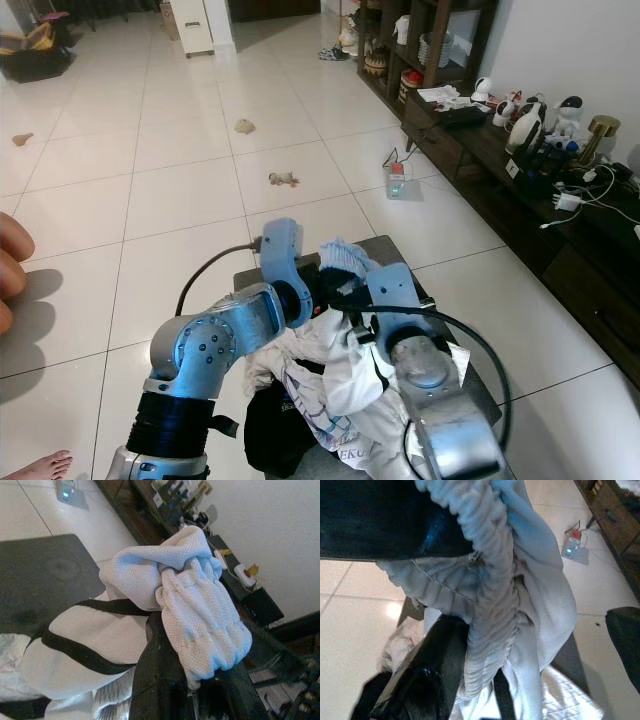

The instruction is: Hang hanger

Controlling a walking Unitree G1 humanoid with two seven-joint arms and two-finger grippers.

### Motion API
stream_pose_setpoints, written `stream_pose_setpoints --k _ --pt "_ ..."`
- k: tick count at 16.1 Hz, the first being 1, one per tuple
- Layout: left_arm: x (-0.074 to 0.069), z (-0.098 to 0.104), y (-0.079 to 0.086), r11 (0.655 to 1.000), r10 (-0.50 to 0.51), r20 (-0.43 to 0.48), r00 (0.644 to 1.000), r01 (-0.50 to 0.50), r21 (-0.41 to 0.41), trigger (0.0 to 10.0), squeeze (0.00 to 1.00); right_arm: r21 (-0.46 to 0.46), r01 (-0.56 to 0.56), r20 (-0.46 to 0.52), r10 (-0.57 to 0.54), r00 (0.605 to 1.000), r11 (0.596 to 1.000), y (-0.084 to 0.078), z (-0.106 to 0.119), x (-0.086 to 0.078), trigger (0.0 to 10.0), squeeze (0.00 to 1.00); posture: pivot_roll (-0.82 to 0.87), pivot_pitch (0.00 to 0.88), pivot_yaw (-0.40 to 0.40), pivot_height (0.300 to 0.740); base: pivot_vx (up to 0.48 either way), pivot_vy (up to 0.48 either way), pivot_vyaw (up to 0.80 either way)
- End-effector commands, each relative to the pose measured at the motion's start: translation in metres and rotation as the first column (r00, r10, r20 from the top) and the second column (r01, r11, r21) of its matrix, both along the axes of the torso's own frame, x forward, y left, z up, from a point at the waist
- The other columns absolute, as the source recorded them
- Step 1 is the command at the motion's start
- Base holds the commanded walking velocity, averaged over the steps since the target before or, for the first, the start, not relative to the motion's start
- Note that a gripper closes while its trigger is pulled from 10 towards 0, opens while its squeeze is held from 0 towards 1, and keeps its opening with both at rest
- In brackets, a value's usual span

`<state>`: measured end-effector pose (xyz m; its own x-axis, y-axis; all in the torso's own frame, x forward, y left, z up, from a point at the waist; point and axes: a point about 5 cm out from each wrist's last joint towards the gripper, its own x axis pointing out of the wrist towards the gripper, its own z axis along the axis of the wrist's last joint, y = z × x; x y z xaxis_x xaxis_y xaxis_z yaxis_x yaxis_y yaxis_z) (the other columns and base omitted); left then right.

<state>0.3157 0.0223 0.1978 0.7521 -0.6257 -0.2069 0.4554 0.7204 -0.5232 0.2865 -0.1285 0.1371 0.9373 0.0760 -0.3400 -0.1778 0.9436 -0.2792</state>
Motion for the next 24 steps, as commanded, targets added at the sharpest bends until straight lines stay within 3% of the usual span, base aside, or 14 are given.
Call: stream_pose_setpoints --k 1,8,11,18,21,24 --pt "-0.016 0.040 -0.035 0.977 -0.125 0.116 0.985 0.142 -0.159 0.0 0.00 -0.098 0.050 -0.194 -0.069 0.979 0.994 -0.015 -0.039 -0.011 10.0 0.00 0.00 0.101 0.020 0.740 0.000 0.000 0.00" --pt "-0.016 0.039 -0.035 0.977 -0.126 0.114 0.985 0.143 -0.158 0.0 0.00 0.019 -0.137 -0.332 0.136 0.933 0.990 -0.006 -0.046 -0.023 10.0 0.00 0.00 0.103 0.020 0.740 0.000 0.000 0.00" --pt "-0.016 0.041 -0.035 0.976 -0.125 0.117 0.985 0.144 -0.162 0.0 0.00 -0.030 -0.116 -0.354 0.098 0.930 0.993 -0.015 -0.050 -0.022 10.0 0.00 0.00 0.102 0.020 0.740 0.000 0.000 0.00" --pt "-0.017 0.041 -0.035 0.975 -0.132 0.116 0.984 0.150 -0.166 0.0 0.00 0.147 0.059 -0.235 -0.023 0.972 0.987 -0.017 -0.027 -0.008 10.0 0.00 0.00 0.101 0.020 0.740 0.000 0.000 0.00" --pt "-0.018 0.040 -0.036 0.974 -0.137 0.114 0.984 0.155 -0.167 0.0 0.00 0.184 0.068 -0.249 -0.021 0.968 0.981 -0.016 -0.027 -0.010 10.0 0.00 -0.01 0.101 0.021 0.740 0.000 0.000 0.00" --pt "-0.017 0.037 -0.035 0.976 -0.131 0.107 0.986 0.147 -0.158 0.0 0.00 0.172 -0.004 -0.299 0.056 0.952 0.985 -0.018 -0.029 -0.021 10.0 0.00 -0.01 0.102 0.021 0.740 0.000 0.000 0.00"
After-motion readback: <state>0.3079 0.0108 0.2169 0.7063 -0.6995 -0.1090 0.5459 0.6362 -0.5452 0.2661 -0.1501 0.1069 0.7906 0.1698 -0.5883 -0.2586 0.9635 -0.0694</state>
